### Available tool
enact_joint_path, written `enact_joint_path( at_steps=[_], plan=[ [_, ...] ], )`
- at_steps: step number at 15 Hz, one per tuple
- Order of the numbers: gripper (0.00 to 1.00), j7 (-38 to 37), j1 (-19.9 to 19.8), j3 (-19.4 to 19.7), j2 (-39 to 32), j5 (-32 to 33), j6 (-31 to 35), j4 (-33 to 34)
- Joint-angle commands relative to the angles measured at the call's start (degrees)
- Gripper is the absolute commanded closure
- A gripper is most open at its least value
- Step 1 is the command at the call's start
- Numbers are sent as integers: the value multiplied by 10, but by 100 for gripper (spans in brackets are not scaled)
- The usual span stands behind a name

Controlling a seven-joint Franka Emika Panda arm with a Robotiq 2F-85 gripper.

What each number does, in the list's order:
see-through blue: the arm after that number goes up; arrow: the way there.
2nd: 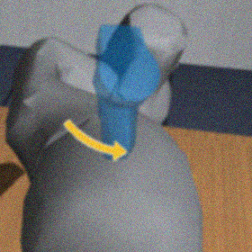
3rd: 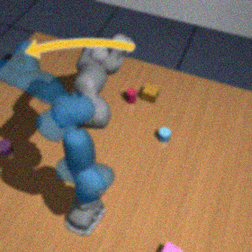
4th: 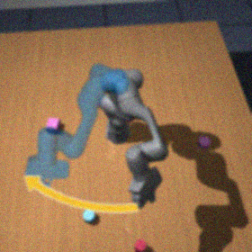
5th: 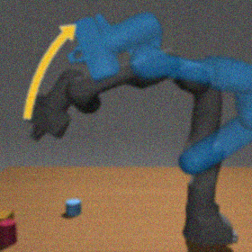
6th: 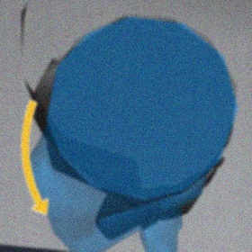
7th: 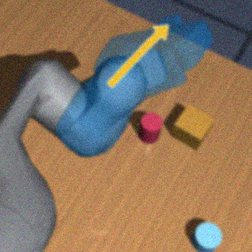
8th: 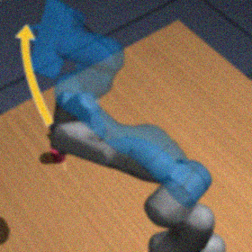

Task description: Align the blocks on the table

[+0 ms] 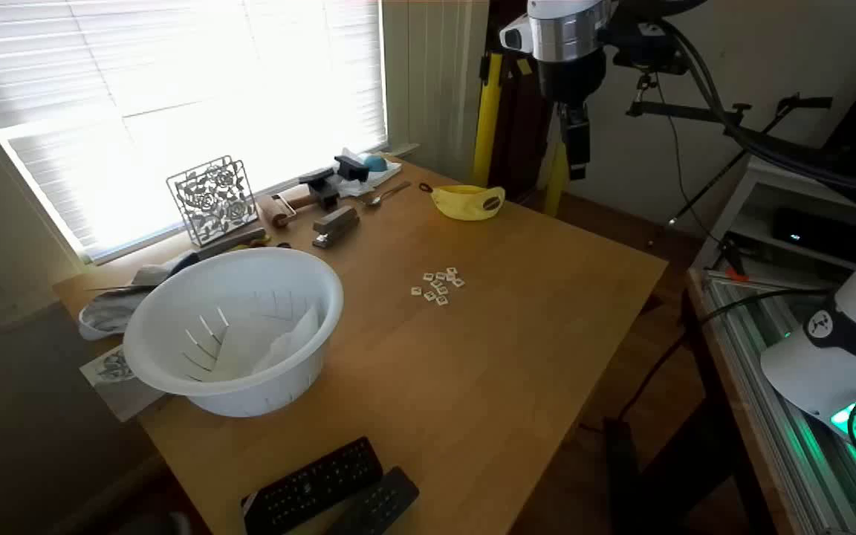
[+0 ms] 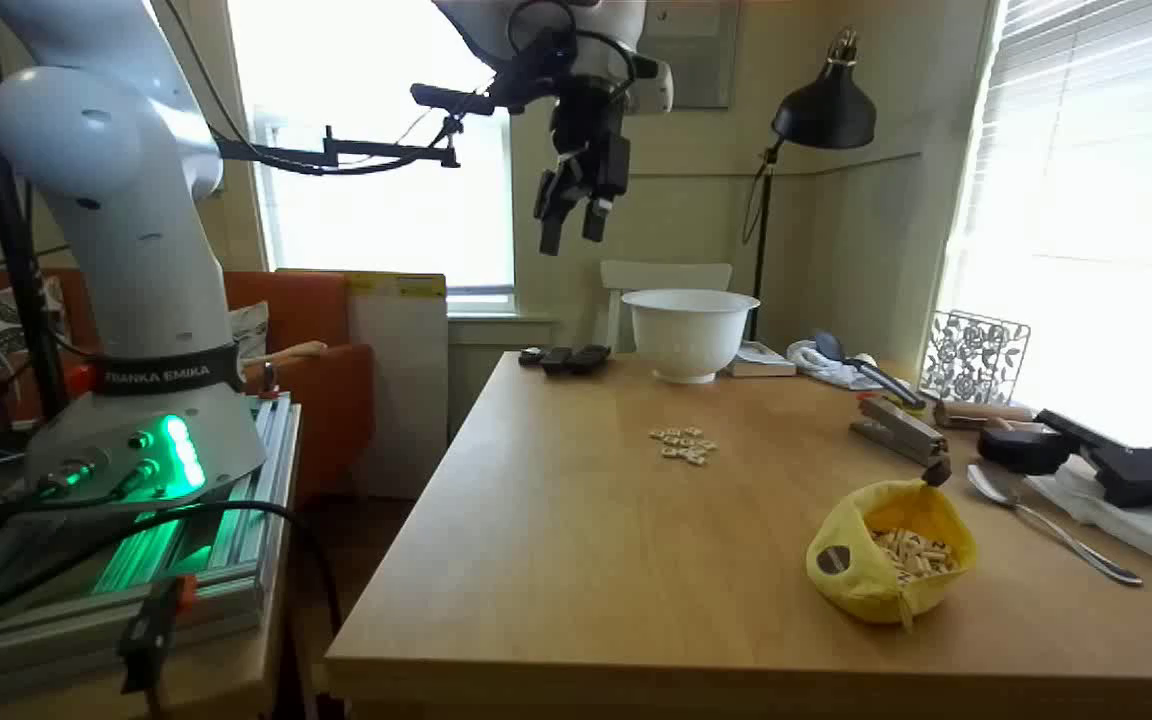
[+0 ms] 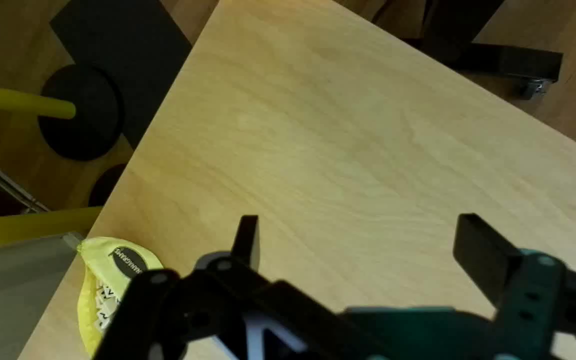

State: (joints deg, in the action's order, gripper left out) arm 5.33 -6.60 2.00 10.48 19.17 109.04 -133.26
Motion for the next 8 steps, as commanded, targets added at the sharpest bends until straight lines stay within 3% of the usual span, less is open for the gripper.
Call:
enact_joint_path(
  at_steps=[1,7,8],
  plan=[
    [0,-1,8,8,0,1,-1,1],
    [0,-4,10,8,-9,-6,10,1],
    [0,40,-8,34,14,-4,19,-13]
  ],
)
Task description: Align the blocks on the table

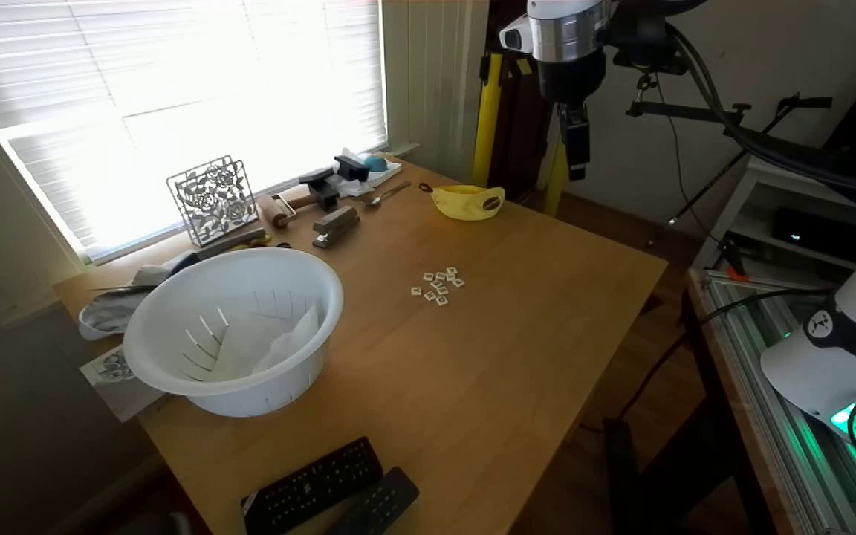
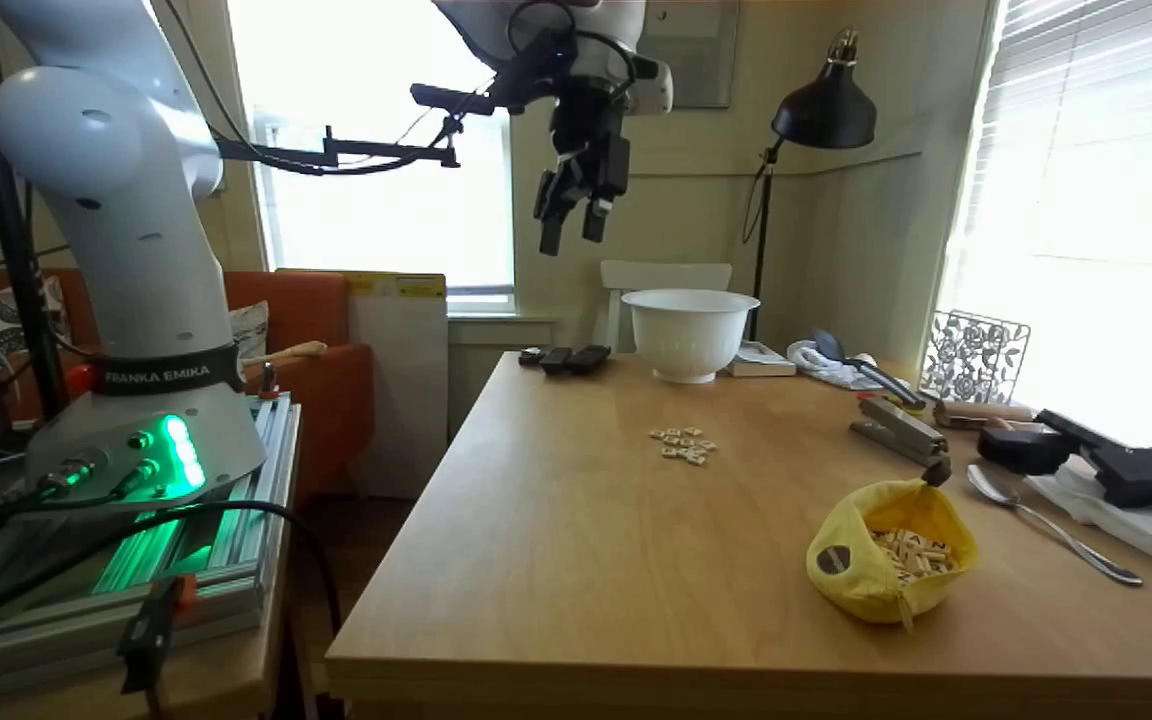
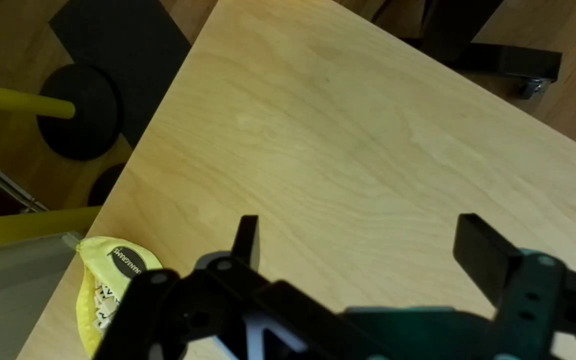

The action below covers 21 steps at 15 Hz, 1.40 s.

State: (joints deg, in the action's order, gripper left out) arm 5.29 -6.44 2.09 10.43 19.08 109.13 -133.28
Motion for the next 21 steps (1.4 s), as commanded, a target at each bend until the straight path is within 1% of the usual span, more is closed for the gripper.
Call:
enact_joint_path(
  at_steps=[1,2,4,5,6,8,11,13,16,17,21],
  plan=[
    [0,42,-13,41,15,-2,43,-20],
    [0,31,-10,43,3,-11,66,-19],
    [0,53,-17,69,-3,-33,118,-30],
    [0,60,-16,75,-12,-45,144,-35],
    [0,54,-7,71,-23,-64,169,-43],
    [0,75,-2,73,-33,-99,228,-63],
    [0,88,12,60,-70,-145,288,-81],
    [0,81,20,48,-95,-161,310,-83],
    [0,78,29,29,-122,-175,321,-76],
    [0,71,21,33,-105,-153,309,-82],
    [0,71,26,26,-119,-157,316,-81]
  ],
)
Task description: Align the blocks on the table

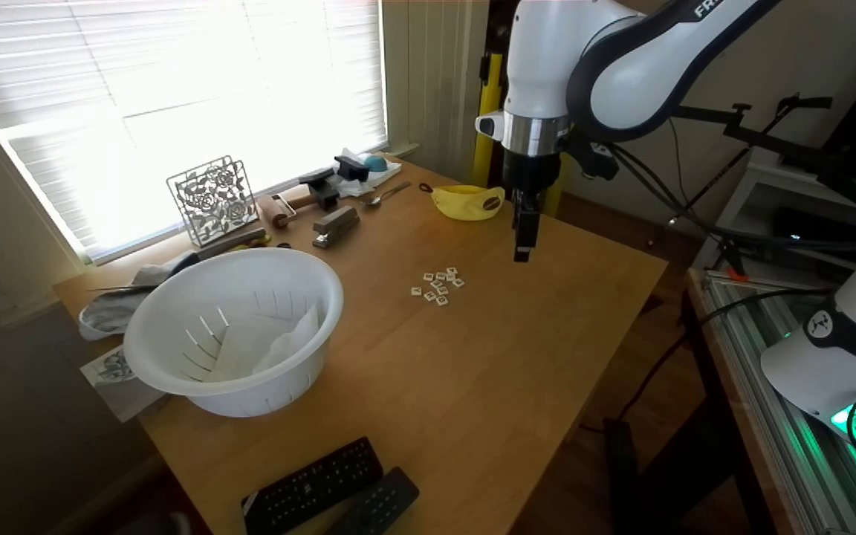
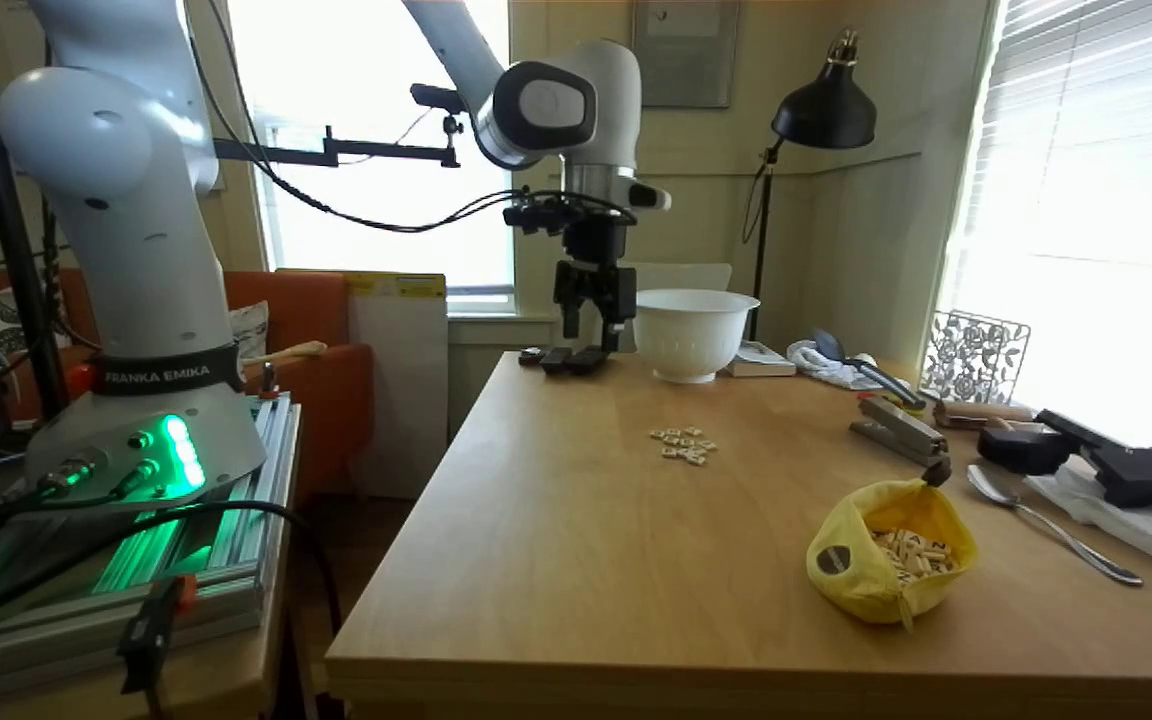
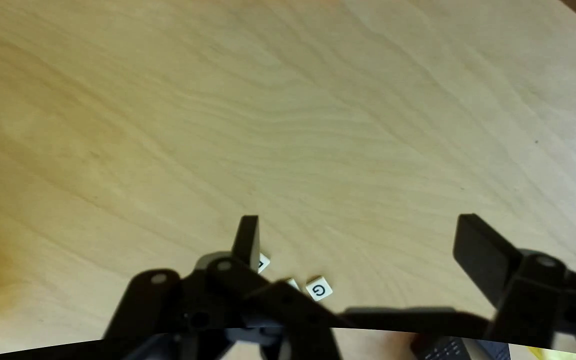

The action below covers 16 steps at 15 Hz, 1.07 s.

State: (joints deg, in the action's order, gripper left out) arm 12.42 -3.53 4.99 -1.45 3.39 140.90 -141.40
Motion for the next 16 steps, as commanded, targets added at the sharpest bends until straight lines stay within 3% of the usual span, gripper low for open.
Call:
enact_joint_path(
  at_steps=[1,10,16],
  plan=[
    [0,0,-3,-3,0,0,-1,1],
    [0,-28,-11,4,-19,8,11,14],
    [0,-14,-26,14,-72,5,22,52]
  ],
)
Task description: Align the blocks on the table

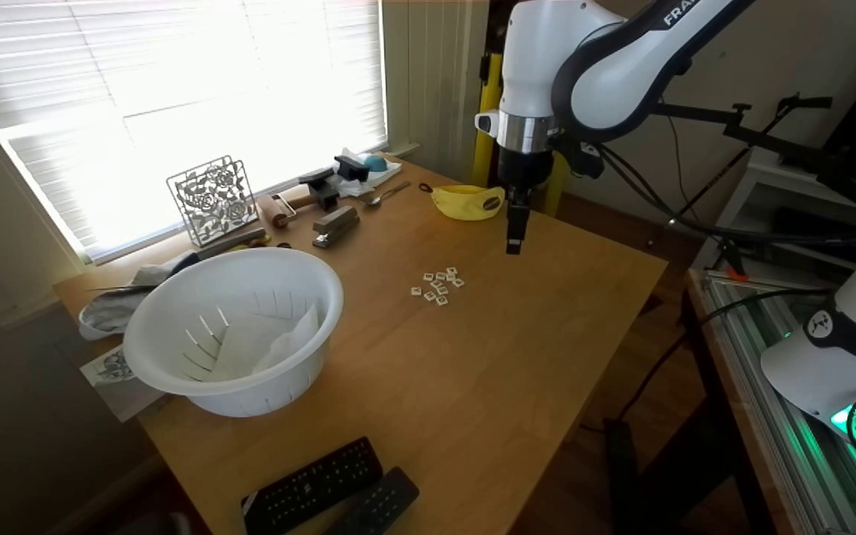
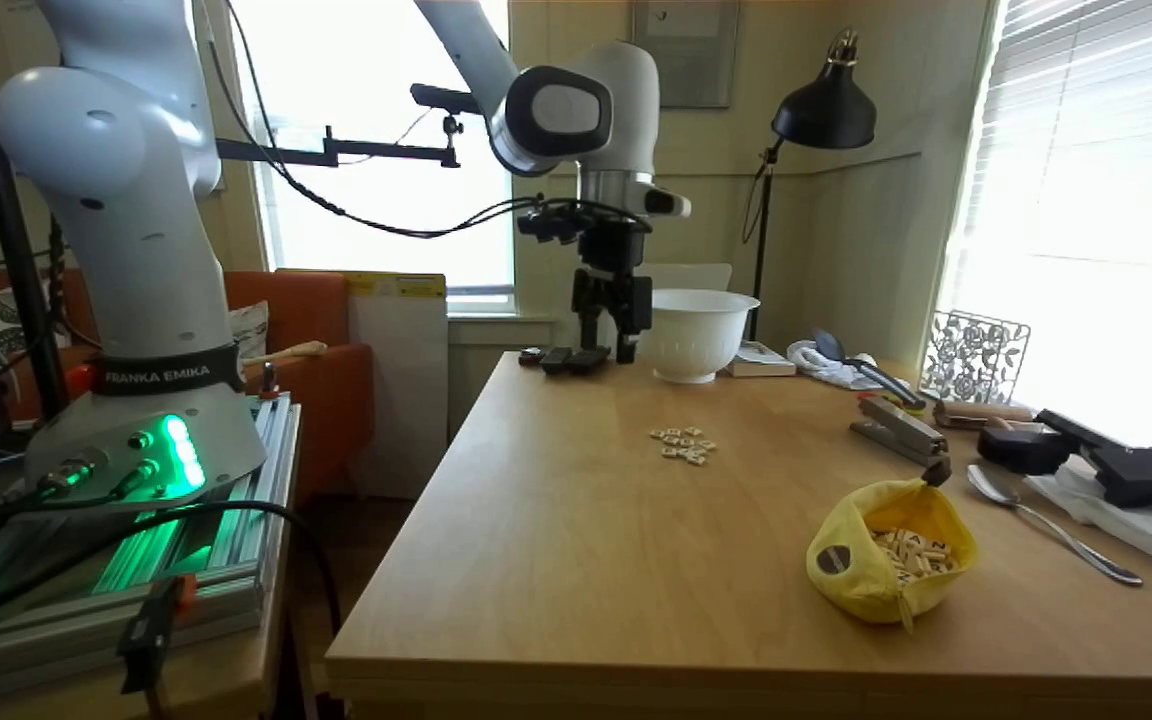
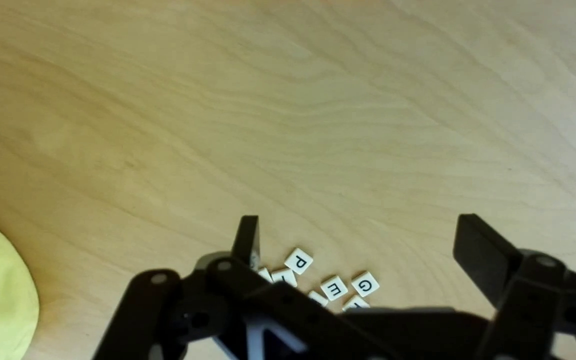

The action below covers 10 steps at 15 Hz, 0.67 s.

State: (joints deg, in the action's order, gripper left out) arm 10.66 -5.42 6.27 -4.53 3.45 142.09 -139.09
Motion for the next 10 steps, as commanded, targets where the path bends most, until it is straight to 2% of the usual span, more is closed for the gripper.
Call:
enact_joint_path(
  at_steps=[1,9,10],
  plan=[
    [0,8,-10,2,-55,4,14,37],
    [0,22,-25,5,-153,23,71,92],
    [10,26,-27,4,-160,22,77,96]
  ],
)
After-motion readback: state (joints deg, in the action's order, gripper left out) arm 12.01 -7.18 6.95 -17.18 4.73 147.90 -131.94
